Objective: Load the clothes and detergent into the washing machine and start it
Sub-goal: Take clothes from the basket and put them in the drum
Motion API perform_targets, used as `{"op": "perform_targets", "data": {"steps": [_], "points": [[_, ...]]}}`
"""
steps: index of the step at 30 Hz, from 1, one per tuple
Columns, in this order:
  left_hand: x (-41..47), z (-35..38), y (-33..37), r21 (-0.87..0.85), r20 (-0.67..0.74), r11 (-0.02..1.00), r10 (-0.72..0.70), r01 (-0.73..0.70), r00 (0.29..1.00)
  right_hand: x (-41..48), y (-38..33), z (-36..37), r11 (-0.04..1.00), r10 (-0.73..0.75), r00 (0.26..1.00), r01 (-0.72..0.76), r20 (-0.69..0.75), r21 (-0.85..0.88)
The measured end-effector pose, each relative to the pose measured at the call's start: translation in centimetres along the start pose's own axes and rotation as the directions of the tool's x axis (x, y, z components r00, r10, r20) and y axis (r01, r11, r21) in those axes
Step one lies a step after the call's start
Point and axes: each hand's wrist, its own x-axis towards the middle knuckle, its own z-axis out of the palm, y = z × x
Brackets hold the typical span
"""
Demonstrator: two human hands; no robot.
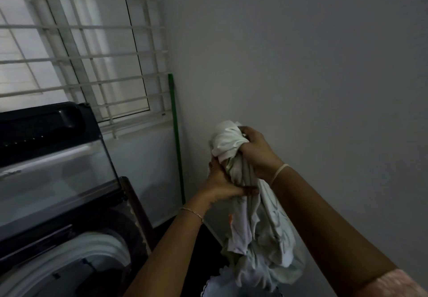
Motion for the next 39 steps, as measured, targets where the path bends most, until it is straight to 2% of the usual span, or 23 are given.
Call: {"op": "perform_targets", "data": {"steps": [3, 5, 8, 10, 13, 14, 16, 17, 19, 22, 25, 29, 31, 34, 37, 39], "points": [[-0.1, 1.1, 1.1, -0.134, -0.123, 0.987, -0.106, 0.089, 0.987, 0.4, -1.4, 1.1, 0.998, 0.007, 1.000, -0.008, 0.022, 0.057], [0.3, 1.3, 1.4, -0.098, -0.268, 0.993, -0.094, 0.070, 0.959, 0.7, -1.7, 1.3, 0.996, 0.008, 0.999, -0.012, 0.037, 0.086], [1.2, 1.2, 1.5, -0.234, -0.404, 0.970, -0.162, 0.069, 0.900, 0.1, -1.8, 1.3, 0.995, -0.022, 0.998, 0.016, 0.063, 0.096], [1.1, 1.0, 1.6, -0.356, -0.445, 0.933, -0.219, 0.054, 0.868, -0.6, -1.4, 1.4, 0.993, -0.104, 0.989, 0.098, 0.103, 0.065], [0.3, 1.4, 1.2, -0.602, -0.388, 0.798, -0.324, 0.029, 0.862, -2.1, 0.9, 1.4, 0.988, -0.155, 0.976, 0.152, 0.154, 0.028], [0.3, 1.4, 0.6, -0.700, -0.358, 0.714, -0.367, 0.013, 0.859, -2.8, 2.1, 1.3, 0.985, -0.161, 0.979, 0.167, 0.123, -0.041], [0.4, 1.1, 0.1, -0.878, -0.257, 0.478, -0.445, -0.015, 0.858, -4.4, 5.2, 0.7, 0.943, -0.158, 0.986, 0.165, 0.047, -0.289], [0.5, 0.8, -0.3, -0.922, -0.203, 0.388, -0.478, -0.002, 0.855, -5.3, 6.9, 0.4, 0.905, -0.137, 0.990, 0.141, 0.040, -0.402], [1.3, 0.5, -1.5, -0.953, -0.163, 0.304, -0.536, 0.010, 0.828, -7.1, 9.5, -0.1, 0.827, -0.014, 0.999, 0.039, 0.048, -0.560], [1.6, -0.1, -1.4, -0.976, -0.040, 0.199, -0.560, 0.088, 0.828, -8.0, 11.6, -0.2, 0.818, 0.119, 0.993, -0.114, -0.028, -0.564], [0.4, -0.2, 0.5, -0.967, 0.095, 0.162, -0.496, 0.199, 0.863, -6.9, 12.1, -0.7, 0.867, 0.158, 0.984, -0.181, -0.088, -0.464], [-0.3, -0.5, 0.0, -0.923, 0.253, 0.151, -0.456, 0.354, 0.853, -4.7, 12.3, -2.1, 0.885, 0.035, 0.991, 0.030, 0.131, -0.465], [-0.6, -0.8, -0.3, -0.906, 0.304, 0.150, -0.421, 0.396, 0.855, -3.9, 11.9, -2.2, 0.909, 0.042, 0.974, 0.055, 0.222, -0.414], [-0.5, -1.8, -1.0, -0.889, 0.329, 0.175, -0.397, 0.422, 0.857, -3.2, 11.2, -1.8, 0.900, 0.047, 0.961, 0.078, 0.272, -0.429], [-0.1, -2.9, -1.5, -0.891, 0.331, 0.176, -0.380, 0.418, 0.864, -2.4, 11.2, -1.7, 0.881, 0.058, 0.974, 0.054, 0.220, -0.470], [0.3, -3.3, -1.6, -0.896, 0.290, 0.223, -0.360, 0.383, 0.887, -1.9, 11.1, -2.0, 0.887, 0.102, 0.977, -0.003, 0.188, -0.462]]}}
